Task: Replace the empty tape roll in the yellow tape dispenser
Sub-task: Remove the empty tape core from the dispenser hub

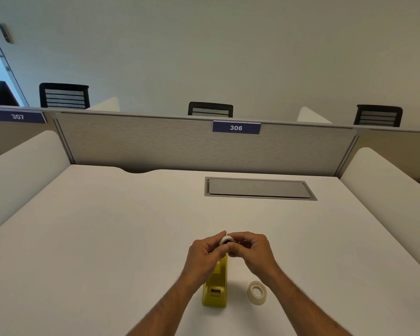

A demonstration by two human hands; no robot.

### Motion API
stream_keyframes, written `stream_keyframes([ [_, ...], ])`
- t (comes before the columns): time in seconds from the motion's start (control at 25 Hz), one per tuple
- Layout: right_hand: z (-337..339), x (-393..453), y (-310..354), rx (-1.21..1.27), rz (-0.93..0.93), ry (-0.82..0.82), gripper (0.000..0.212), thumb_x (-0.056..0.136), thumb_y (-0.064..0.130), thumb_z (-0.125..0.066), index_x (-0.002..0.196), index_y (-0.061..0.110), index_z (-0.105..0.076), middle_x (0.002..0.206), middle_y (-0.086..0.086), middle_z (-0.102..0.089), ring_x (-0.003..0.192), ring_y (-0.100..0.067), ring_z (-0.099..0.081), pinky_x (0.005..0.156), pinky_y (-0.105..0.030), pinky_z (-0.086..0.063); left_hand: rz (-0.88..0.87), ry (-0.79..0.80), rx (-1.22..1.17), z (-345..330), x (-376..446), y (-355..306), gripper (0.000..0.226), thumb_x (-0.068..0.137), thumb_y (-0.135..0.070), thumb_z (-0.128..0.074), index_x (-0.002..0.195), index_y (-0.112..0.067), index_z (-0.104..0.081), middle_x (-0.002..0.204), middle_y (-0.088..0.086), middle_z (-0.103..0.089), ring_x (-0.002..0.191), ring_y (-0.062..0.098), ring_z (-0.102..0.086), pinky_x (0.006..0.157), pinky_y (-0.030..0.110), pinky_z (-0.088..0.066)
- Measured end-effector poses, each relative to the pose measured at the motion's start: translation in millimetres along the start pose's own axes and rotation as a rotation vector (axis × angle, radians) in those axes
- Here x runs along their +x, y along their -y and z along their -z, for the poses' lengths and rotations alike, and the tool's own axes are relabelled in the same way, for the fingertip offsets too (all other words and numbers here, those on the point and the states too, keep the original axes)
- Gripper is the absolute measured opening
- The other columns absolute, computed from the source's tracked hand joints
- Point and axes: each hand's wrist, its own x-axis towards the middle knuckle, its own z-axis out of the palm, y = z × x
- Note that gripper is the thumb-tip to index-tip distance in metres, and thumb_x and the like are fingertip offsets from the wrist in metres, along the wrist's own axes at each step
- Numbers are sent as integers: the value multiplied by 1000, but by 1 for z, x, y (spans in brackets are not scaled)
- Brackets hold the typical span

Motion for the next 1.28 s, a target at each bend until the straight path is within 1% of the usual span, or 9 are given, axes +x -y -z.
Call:
stream_keyframes([
  [0.08,0,-1,-2,-34,26,-30,19,79,11,-81,97,18,-80,89,-5,-78,83,-24,-75,72,-39,-65,3,-28,0,-3,1,0,40,84,-27,-73,124,-24,-65,116,-4,-72,103,11,-69,91,34,-58],
  [0.28,-2,-3,-6,-134,86,-81,18,81,12,-80,96,21,-80,85,-1,-77,77,-20,-74,65,-32,-64,11,-54,16,-9,1,2,39,85,-27,-72,124,-25,-65,116,-6,-72,97,7,-70,86,25,-58],
  [0.44,-5,-4,-7,-188,134,-116,16,83,12,-78,97,20,-79,85,1,-76,75,-17,-73,63,-28,-63,15,-51,-3,-8,1,0,41,85,-25,-71,125,-22,-63,117,-3,-72,99,12,-71,88,30,-58],
  [0.64,-10,-3,-7,-221,156,-138,18,84,10,-77,96,23,-79,84,4,-75,74,-16,-72,62,-31,-64,10,-58,12,-6,1,0,41,86,-26,-70,126,-23,-62,116,-3,-72,95,7,-71,82,20,-58],
  [0.76,-11,-2,-7,-247,158,-150,19,84,9,-76,96,24,-79,85,4,-76,75,-16,-72,63,-36,-64,14,-69,20,-6,1,1,42,86,-27,-70,127,-23,-62,117,-3,-72,96,5,-71,80,17,-56],
  [0.96,-12,-2,-7,-289,165,-170,19,85,9,-74,96,24,-78,85,7,-74,78,-16,-71,67,-40,-64,19,-103,111,-8,1,2,42,87,-30,-69,128,-26,-61,121,-7,-69,106,9,-67,93,23,-53],
  [1.08,-12,-2,-8,-278,143,-188,17,87,9,-72,98,21,-78,87,7,-73,79,-17,-72,69,-39,-64,29,-107,66,-7,1,0,41,86,-33,-69,126,-26,-63,120,-6,-70,109,11,-66,98,30,-53],
  [1.2,-13,-3,-9,-248,97,-198,20,88,9,-71,101,24,-76,91,10,-72,84,-16,-72,72,-35,-65,61,-91,-54,-4,2,-4,27,91,-35,-62,115,-26,-71,107,-3,-76,99,14,-71,92,38,-57],
  [1.28,-13,-4,-8,-186,65,-184,23,87,8,-72,99,28,-75,92,7,-73,86,-17,-72,72,-34,-65,87,-98,-120,-2,2,-5,23,93,-25,-61,114,-23,-71,109,1,-75,96,15,-72,89,38,-59],
])
